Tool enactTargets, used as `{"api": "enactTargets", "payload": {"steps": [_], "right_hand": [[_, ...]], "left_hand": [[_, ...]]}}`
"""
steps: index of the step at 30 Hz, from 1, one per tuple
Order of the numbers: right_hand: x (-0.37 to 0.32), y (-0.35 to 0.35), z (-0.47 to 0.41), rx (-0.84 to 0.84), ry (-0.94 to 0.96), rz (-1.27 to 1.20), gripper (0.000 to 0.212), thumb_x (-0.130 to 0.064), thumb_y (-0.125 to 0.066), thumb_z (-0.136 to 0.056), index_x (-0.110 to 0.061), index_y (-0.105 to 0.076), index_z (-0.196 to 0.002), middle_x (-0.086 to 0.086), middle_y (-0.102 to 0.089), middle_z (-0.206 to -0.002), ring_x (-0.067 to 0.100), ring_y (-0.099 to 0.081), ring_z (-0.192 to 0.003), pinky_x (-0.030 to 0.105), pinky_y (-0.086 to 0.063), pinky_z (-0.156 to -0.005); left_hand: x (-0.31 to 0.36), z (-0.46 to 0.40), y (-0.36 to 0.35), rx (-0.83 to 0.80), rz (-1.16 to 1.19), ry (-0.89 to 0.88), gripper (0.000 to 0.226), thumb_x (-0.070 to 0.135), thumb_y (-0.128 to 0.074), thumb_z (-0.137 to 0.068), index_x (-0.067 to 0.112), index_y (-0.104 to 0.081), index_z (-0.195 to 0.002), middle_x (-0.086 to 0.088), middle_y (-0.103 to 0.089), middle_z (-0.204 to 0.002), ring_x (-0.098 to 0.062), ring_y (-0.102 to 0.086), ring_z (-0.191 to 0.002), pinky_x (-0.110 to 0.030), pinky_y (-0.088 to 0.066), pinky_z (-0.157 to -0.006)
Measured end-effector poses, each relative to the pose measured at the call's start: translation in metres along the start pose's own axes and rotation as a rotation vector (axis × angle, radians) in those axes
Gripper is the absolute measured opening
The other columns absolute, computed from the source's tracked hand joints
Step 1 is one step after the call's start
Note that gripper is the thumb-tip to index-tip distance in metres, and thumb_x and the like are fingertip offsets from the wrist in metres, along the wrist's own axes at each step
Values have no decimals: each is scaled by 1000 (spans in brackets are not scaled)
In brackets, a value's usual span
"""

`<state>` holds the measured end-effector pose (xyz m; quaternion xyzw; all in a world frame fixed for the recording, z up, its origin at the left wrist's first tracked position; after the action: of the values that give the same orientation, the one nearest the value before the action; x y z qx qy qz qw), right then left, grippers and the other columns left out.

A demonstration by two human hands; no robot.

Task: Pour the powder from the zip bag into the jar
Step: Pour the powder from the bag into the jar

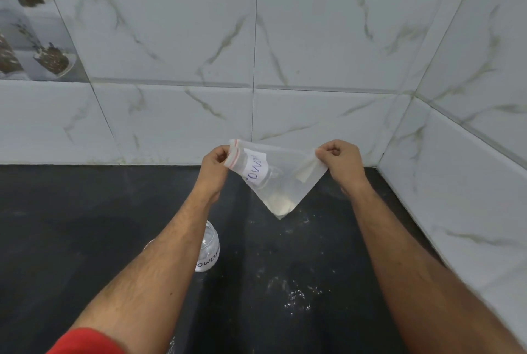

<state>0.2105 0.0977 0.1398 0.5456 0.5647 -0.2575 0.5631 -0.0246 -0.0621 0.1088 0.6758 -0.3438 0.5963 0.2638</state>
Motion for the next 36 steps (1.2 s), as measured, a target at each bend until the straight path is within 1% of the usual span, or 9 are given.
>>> {"api": "enactTargets", "payload": {"steps": [4,9,15,17,21,23,27,33,36], "right_hand": [[4,10,-3,38,-25,-54,15,-11,-80,-77,-21,-71,-83,-8,-67,-61,4,-61,-59,15,-49,-60],[11,12,-5,-50,-45,93,23,-2,-75,-78,-25,-72,-79,-7,-66,-68,3,-60,-61,16,-46,-65],[24,10,-7,62,-140,-95,23,0,-71,-82,-23,-71,-83,-5,-70,-89,3,-64,-80,9,-48,-69],[33,10,-8,144,-202,-119,18,-1,-71,-82,-17,-72,-92,1,-71,-97,12,-65,-89,21,-53,-83],[49,5,1,219,-305,-55,29,-10,-70,-85,-9,-68,-114,3,-68,-106,18,-63,-97,38,-54,-94],[54,-1,11,237,-330,-103,24,-13,-68,-87,-10,-69,-111,3,-69,-103,19,-65,-95,41,-57,-89],[55,-16,37,133,-367,-255,6,-20,-66,-91,-16,-70,-92,9,-74,-95,16,-70,-79,29,-54,-62],[58,-52,93,-155,-486,-632,49,-58,-62,-89,-15,-64,-66,7,-62,-61,19,-62,-54,30,-49,-47],[63,-77,111,-293,-671,-778,71,-81,-51,-76,-11,-65,-76,10,-68,-67,23,-70,-60,31,-52,-49]], "left_hand": [[4,1,2,5,2,-4,8,7,-60,-97,6,-68,-94,-14,-70,-96,-27,-64,-91,-44,-52,-88],[5,1,9,13,-40,-13,9,7,-60,-96,9,-68,-92,-13,-69,-94,-24,-63,-86,-38,-50,-79],[17,2,-5,-34,-119,-73,27,0,-54,-96,20,-67,-82,6,-68,-81,-12,-60,-80,-27,-48,-78],[30,1,-16,-63,-206,-154,26,5,-56,-92,22,-68,-78,15,-69,-75,-1,-62,-74,-16,-48,-72],[52,-3,-41,-117,-423,-240,15,27,-62,-84,30,-70,-72,9,-72,-75,-7,-64,-72,-29,-53,-73],[57,-4,-49,-135,-503,-246,12,30,-64,-82,32,-70,-71,16,-70,-69,-7,-65,-69,-31,-54,-72],[60,-4,-57,-109,-662,-270,15,36,-64,-79,25,-72,-72,12,-71,-70,-11,-66,-69,-37,-57,-68],[77,-6,-72,7,-754,-283,10,32,-64,-78,28,-70,-72,12,-69,-65,-5,-64,-61,-30,-51,-52],[92,-7,-84,38,-762,-323,9,29,-63,-79,28,-70,-74,14,-67,-65,-3,-61,-61,-21,-40,-51]]}}
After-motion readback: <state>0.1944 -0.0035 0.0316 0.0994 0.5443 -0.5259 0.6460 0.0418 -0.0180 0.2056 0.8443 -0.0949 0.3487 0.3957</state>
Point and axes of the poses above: each hand's wrist, its own z-axis away from the middle knuckle, its own y-axis out of the back of the hand, x = y × z, the point moved 1 cm from there along -z, towards the middle knuckle
